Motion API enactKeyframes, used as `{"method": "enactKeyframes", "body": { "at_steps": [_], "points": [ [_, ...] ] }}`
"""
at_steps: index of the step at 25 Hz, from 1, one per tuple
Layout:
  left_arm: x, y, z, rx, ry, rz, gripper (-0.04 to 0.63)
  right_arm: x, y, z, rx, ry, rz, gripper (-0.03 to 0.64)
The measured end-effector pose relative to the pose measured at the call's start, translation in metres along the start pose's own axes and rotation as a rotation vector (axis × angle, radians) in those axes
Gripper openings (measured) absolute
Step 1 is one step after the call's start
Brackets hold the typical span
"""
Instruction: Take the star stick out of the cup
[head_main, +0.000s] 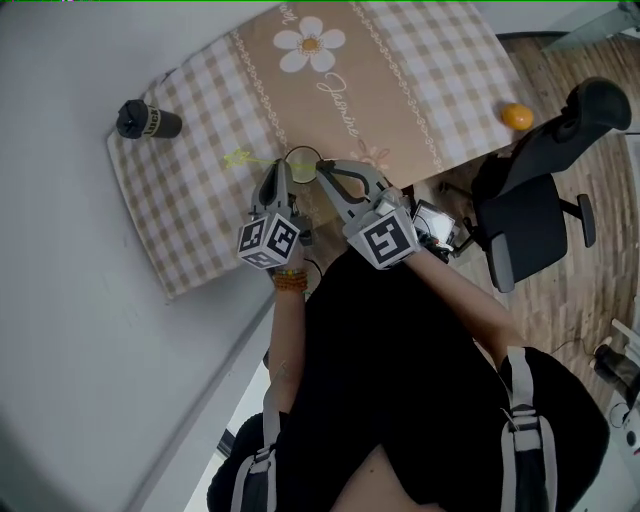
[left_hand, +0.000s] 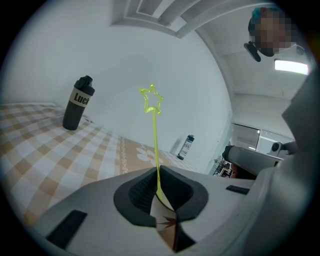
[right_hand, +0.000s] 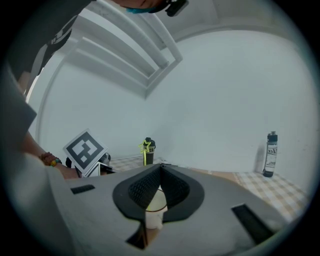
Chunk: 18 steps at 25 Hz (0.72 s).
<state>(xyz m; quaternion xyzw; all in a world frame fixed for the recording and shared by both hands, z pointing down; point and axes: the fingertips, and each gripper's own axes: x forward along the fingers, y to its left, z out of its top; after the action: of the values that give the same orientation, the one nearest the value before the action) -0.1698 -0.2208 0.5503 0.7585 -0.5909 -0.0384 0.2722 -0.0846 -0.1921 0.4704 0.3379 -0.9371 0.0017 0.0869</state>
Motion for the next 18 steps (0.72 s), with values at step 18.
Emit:
{"method": "enactKeyframes", "body": {
  "at_steps": [18],
  "points": [
    [-0.020, -0.031, 0.024, 0.075, -0.051, -0.063, 0.015, -0.011, 0.010, 0.011, -0.038, -0.039, -0.011, 0.006]
  ]
}}
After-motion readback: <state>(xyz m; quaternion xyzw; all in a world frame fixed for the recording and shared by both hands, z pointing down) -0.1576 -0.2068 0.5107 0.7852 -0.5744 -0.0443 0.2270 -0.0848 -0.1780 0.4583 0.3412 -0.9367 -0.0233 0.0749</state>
